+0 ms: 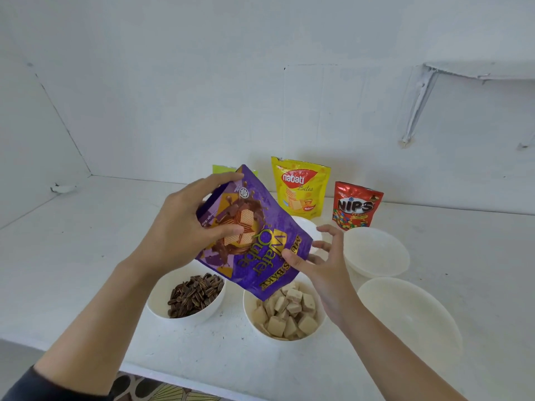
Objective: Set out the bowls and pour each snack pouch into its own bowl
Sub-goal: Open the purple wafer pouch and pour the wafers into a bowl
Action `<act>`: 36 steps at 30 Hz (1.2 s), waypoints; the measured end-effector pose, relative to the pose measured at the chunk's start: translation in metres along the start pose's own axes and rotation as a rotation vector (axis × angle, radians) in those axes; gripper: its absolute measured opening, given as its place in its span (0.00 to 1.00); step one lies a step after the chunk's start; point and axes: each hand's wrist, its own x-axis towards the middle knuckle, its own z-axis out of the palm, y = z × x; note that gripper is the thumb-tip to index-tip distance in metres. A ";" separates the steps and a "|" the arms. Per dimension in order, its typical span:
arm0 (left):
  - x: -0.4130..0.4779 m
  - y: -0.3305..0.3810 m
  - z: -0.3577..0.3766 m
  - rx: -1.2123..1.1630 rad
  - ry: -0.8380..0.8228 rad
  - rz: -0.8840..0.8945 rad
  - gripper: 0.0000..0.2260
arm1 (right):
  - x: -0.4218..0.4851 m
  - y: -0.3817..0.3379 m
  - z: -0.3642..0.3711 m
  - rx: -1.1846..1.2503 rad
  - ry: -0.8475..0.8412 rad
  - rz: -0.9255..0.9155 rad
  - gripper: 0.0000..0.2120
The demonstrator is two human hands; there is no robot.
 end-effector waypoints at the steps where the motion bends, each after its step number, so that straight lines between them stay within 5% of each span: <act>1: -0.002 -0.003 0.002 0.012 0.008 0.004 0.31 | 0.001 0.000 0.000 -0.093 0.026 -0.056 0.40; 6: -0.008 -0.011 0.007 0.111 -0.047 0.083 0.31 | 0.009 -0.019 0.012 -0.444 -0.110 -0.386 0.40; 13: -0.010 0.006 0.011 0.173 -0.048 0.212 0.17 | 0.027 -0.049 0.036 -0.479 -0.334 -0.457 0.29; 17: -0.014 0.001 0.013 0.215 0.041 0.274 0.11 | 0.033 -0.045 0.033 -0.528 -0.375 -0.394 0.19; 29: -0.019 -0.024 0.017 0.058 0.237 0.161 0.10 | 0.048 -0.041 -0.012 -0.626 -0.478 -0.138 0.16; 36: -0.016 -0.035 0.021 -0.093 0.394 0.054 0.12 | 0.048 -0.027 -0.024 -0.227 -0.231 -0.121 0.19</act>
